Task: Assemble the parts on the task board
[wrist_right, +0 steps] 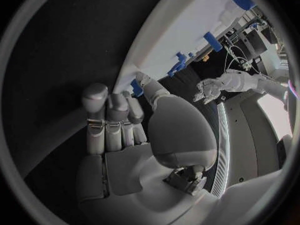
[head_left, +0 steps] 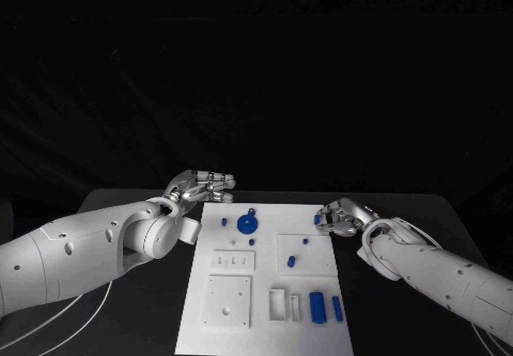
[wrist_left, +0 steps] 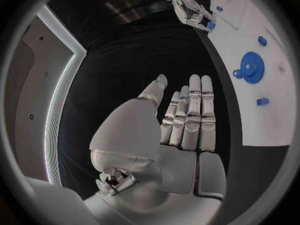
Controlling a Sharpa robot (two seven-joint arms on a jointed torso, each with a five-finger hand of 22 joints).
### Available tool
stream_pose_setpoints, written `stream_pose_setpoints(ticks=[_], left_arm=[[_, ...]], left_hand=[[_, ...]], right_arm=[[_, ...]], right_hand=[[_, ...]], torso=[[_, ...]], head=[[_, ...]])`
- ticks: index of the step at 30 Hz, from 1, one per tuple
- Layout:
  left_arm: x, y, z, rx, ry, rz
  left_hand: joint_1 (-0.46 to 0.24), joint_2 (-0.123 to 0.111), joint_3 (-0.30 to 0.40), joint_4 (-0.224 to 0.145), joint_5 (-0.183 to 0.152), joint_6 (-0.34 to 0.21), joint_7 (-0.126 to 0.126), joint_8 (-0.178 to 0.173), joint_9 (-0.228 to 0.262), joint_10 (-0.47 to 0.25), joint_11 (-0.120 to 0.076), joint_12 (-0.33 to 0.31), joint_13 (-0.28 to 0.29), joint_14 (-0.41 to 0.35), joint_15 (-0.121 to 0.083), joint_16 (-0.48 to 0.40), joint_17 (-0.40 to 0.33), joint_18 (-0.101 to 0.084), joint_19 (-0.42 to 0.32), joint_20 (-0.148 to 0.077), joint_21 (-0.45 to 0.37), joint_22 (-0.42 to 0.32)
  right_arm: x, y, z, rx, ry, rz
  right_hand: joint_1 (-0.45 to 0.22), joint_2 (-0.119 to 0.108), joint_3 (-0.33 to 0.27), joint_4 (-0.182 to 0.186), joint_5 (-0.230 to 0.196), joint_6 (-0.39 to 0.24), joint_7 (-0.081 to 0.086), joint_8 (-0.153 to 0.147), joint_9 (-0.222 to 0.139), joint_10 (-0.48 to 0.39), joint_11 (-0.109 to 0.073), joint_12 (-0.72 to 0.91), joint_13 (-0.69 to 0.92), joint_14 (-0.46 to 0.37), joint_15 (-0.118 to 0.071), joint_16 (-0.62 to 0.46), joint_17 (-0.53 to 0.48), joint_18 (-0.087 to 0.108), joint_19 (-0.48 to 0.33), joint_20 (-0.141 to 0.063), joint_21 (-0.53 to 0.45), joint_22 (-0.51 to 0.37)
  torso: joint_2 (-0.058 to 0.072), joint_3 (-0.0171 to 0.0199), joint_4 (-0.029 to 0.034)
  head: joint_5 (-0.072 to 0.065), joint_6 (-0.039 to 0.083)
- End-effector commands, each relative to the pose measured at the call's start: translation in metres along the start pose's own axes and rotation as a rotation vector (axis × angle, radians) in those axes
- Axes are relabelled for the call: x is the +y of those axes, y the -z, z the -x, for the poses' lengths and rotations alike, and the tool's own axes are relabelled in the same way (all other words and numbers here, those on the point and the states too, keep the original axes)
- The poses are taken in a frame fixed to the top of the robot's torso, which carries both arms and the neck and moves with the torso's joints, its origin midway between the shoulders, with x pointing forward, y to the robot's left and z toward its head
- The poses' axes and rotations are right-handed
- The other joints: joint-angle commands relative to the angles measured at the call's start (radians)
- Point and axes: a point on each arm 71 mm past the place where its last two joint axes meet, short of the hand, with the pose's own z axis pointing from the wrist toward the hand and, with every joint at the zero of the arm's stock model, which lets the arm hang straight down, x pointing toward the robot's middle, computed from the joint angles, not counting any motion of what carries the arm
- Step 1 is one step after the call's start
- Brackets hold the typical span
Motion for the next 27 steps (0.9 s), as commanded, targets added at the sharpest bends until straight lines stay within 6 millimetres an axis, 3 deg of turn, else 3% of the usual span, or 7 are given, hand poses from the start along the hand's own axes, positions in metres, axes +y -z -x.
stream_pose_setpoints(ticks=[1,12,14,17,20,27], left_arm=[[-0.0009,-0.0006,-0.0031,0.02,0.003,-0.006],[-0.0008,-0.0008,-0.0032,0.021,0.003,-0.004],[-0.0007,-0.0007,-0.0031,0.021,0.003,-0.004],[-0.0006,-0.0005,-0.0027,0.021,0.003,-0.003],[-0.0006,-0.0004,-0.0022,0.019,0.003,-0.002],[-0.0005,-0.0006,-0.0026,0.02,0.003,-0.002]], left_hand=[[0.003,0.005,-0.005,0.001,-0.005,-0.001,0.007,0.002,0.0,-0.007,-0.001,0.0,0.002,0.0,0.002,-0.004,-0.001,-0.004,-0.004,-0.001,0.001,0.001],[0.003,0.005,-0.005,0.001,-0.005,-0.001,0.007,0.002,0.0,-0.007,-0.001,0.0,0.002,0.0,0.002,-0.004,-0.001,-0.004,-0.004,-0.001,0.001,0.001],[0.003,0.005,-0.005,0.001,-0.005,-0.001,0.007,0.002,0.0,-0.007,-0.001,0.0,0.002,0.0,0.002,-0.004,-0.001,-0.004,-0.004,-0.001,0.001,0.001],[0.003,0.005,-0.005,0.001,-0.005,-0.001,0.007,0.002,0.0,-0.007,-0.001,0.0,0.002,0.0,0.002,-0.004,-0.001,-0.004,-0.004,-0.001,0.001,0.001],[0.003,0.005,-0.005,0.001,-0.005,-0.001,0.007,0.002,0.0,-0.007,-0.001,0.0,0.002,0.0,0.002,-0.004,-0.001,-0.004,-0.004,-0.001,0.001,0.001],[0.003,0.005,-0.005,0.001,-0.005,-0.001,0.007,0.002,0.0,-0.007,-0.001,0.0,0.002,0.0,0.002,-0.004,-0.001,-0.004,-0.004,-0.001,0.001,0.001]], right_arm=[[0.0008,-0.0004,-0.0048,0.02,0.0,-0.008],[0.003,-0.0021,-0.0073,0.02,0.002,-0.011],[0.0026,-0.0022,-0.0069,0.015,0.006,-0.015],[0.0017,-0.002,-0.0063,0.009,0.01,-0.022],[0.0012,-0.002,-0.006,0.005,0.013,-0.025],[0.0032,-0.0025,-0.0061,-0.004,0.014,-0.021]], right_hand=[[-0.012,0.0,0.005,0.002,-0.007,0.011,-0.001,-0.003,0.001,0.001,-0.002,0.007,0.01,0.0,0.004,-0.001,0.002,0.006,0.055,0.005,-0.004,0.053],[-0.012,0.011,0.016,-0.003,-0.024,0.028,-0.005,-0.003,0.001,0.003,-0.002,0.011,0.012,0.0,0.003,0.002,0.004,0.004,0.055,0.004,-0.002,0.055],[-0.013,0.017,0.034,-0.003,-0.051,0.038,-0.006,-0.004,0.001,0.003,-0.004,0.012,0.013,0.0,0.002,0.001,0.003,0.004,0.056,0.004,-0.002,0.056],[-0.017,0.03,0.097,-0.005,-0.125,0.074,-0.014,-0.004,0.001,0.004,-0.009,0.012,0.014,0.001,-0.001,0.001,0.003,0.002,0.055,0.001,-0.004,0.056],[-0.015,0.045,0.145,-0.009,-0.165,0.125,-0.029,-0.002,0.008,0.004,-0.016,0.013,0.015,0.001,-0.006,0.0,0.003,-0.001,0.055,-0.003,-0.004,0.056],[-0.014,0.071,0.176,-0.027,-0.199,0.197,-0.047,-0.001,0.027,0.007,-0.026,0.012,0.015,0.001,-0.014,-0.003,0.002,-0.011,0.055,-0.012,-0.004,0.057]], torso=[[0.0,0.0,-0.0004],[0.0,-0.0002,-0.0009],[0.0,-0.0002,-0.0006],[0.0,-0.0002,0.0],[0.0,0.0,-0.001],[0.001,0.0005,-0.0018]], head=[[0.001,-0.001],[0.003,-0.003],[0.002,-0.003],[0.002,-0.004],[0.004,-0.004],[0.004,-0.006]])
